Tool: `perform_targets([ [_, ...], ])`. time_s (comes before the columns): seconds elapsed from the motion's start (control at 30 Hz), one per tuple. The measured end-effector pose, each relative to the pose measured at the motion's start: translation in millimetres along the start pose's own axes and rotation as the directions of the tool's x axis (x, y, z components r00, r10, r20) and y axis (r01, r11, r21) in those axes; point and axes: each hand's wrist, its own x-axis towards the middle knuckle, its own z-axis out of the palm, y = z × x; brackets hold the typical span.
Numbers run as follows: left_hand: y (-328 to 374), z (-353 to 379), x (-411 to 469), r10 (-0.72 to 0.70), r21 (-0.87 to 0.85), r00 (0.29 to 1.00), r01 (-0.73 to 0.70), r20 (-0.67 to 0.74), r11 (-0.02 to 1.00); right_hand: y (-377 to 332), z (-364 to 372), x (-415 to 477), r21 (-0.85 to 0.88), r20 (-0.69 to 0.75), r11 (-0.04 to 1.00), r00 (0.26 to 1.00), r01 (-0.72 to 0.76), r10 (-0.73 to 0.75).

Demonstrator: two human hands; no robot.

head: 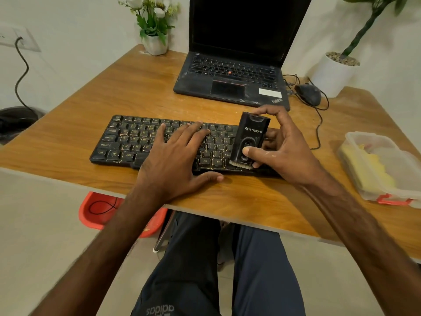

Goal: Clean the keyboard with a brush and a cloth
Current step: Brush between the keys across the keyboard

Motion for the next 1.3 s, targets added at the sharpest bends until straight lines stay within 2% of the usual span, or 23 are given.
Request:
perform_targets([
  [0.2,0,0,1,-0.003,0.009,1.000,0.003,0.000,1.000,-7,-2,2,0.018,-0.004,1.000,1.000,0.006,-0.006],
  [0.33,0,-1,1,-0.003,0.015,1.000,0.003,-0.001,1.000,-7,0,2,0.106,0.014,0.994,1.000,-0.020,0.018],
  [0.47,0,0,1,-0.003,0.014,1.000,0.003,0.000,1.000,-1,4,-1,0.079,0.049,0.997,0.999,-0.020,0.017],
  [0.67,1,-1,1,-0.003,0.015,1.000,0.003,0.003,1.000,-5,-4,6,-0.126,-0.145,0.991,0.987,0.047,-0.065],
  [0.77,0,0,1,-0.005,0.004,1.000,0.005,0.002,1.000,-7,5,-6,-0.154,-0.096,0.985,0.991,0.081,-0.096],
  [0.83,0,1,1,-0.008,0.008,1.000,0.008,0.008,1.000,-6,12,-18,-0.226,-0.047,0.961,0.984,0.158,-0.173],
  [0.93,0,1,1,-0.007,0.007,1.000,0.007,0.002,1.000,-2,3,-21,-0.328,-0.095,0.924,0.966,0.196,-0.239],
  [1.03,1,1,1,-0.002,0.005,1.000,0.002,-0.005,1.000,0,0,-15,-0.276,-0.149,0.942,0.959,0.194,-0.241],
  [1.1,1,1,1,0.002,0.002,1.000,-0.002,-0.011,1.000,-1,12,-15,-0.229,-0.091,0.946,0.962,0.230,-0.256],
  [1.17,1,1,1,0.004,0.000,1.000,-0.004,-0.008,1.000,-1,25,-13,-0.282,-0.031,0.919,0.954,0.277,-0.297],
  [1.3,0,1,0,0.001,-0.003,1.000,-0.001,-0.009,1.000,-2,11,16,-0.457,-0.134,0.860,0.938,0.229,-0.321],
])
